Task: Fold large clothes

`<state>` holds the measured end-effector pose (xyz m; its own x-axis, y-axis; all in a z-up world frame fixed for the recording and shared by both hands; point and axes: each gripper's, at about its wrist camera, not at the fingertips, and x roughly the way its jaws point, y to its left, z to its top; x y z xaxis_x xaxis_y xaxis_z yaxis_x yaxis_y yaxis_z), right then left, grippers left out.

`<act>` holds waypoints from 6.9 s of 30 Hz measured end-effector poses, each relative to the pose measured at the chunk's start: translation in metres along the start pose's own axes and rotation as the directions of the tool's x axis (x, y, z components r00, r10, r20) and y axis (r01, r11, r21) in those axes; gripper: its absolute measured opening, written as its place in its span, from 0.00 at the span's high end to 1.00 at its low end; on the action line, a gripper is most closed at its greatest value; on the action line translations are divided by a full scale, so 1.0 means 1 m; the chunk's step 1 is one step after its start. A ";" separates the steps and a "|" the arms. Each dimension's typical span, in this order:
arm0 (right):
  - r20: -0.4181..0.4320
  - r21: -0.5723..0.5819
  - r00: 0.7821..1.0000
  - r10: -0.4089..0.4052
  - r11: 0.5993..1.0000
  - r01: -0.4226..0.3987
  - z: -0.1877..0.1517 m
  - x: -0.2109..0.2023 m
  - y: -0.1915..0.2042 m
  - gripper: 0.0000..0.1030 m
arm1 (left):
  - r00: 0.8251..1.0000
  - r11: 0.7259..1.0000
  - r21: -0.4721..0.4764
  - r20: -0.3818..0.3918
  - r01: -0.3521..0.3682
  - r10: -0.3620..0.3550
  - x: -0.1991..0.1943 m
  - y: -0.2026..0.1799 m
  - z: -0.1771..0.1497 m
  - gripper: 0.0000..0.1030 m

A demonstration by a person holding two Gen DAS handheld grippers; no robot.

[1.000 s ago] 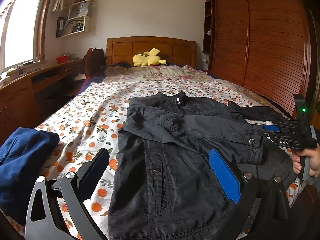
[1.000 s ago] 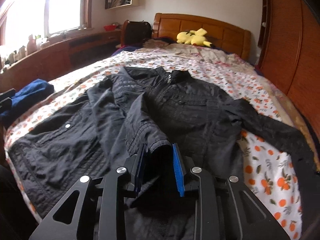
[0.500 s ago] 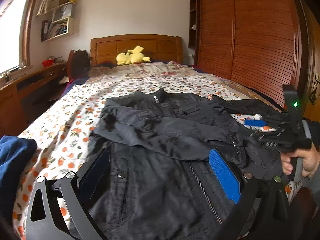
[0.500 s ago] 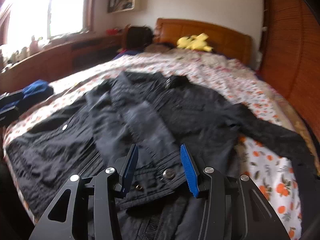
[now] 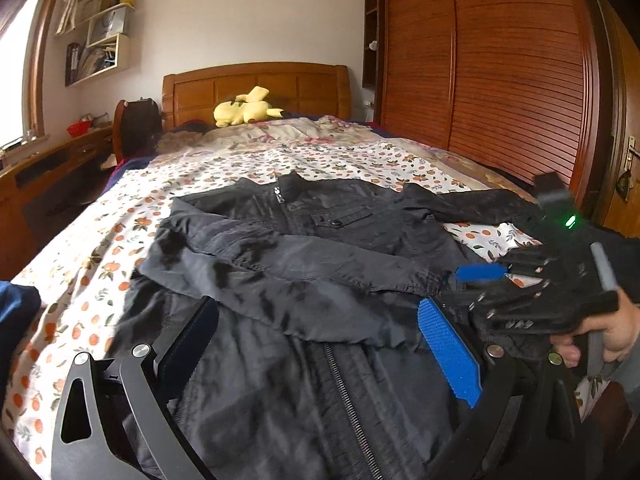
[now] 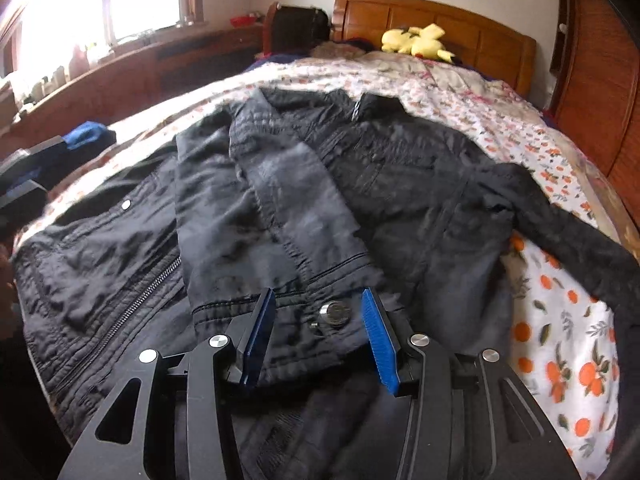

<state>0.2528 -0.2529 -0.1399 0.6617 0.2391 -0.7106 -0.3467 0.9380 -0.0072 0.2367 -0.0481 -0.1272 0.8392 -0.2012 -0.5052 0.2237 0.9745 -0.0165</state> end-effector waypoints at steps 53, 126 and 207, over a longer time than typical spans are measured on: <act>-0.047 0.140 0.867 -0.495 0.856 0.497 0.059 0.012 -0.254 0.99 | 0.994 0.995 0.046 -0.071 0.090 -0.087 0.037 -0.039 -0.004 0.02; 0.085 0.285 0.928 -0.362 0.902 0.325 0.059 -0.039 -0.159 0.92 | 0.999 0.998 -0.050 0.035 0.025 -0.024 -0.032 0.033 -0.006 0.02; 0.080 0.070 0.993 -0.088 0.994 0.082 -0.017 0.017 0.025 0.61 | 0.971 0.994 0.109 -0.235 -0.007 0.032 0.096 0.007 0.038 0.03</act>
<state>0.2440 -0.2294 -0.1637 0.7405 0.1753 -0.6487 -0.2439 0.9697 -0.0164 0.3376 -0.0642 -0.1427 0.7061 -0.1407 -0.6940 0.2709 0.9592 0.0811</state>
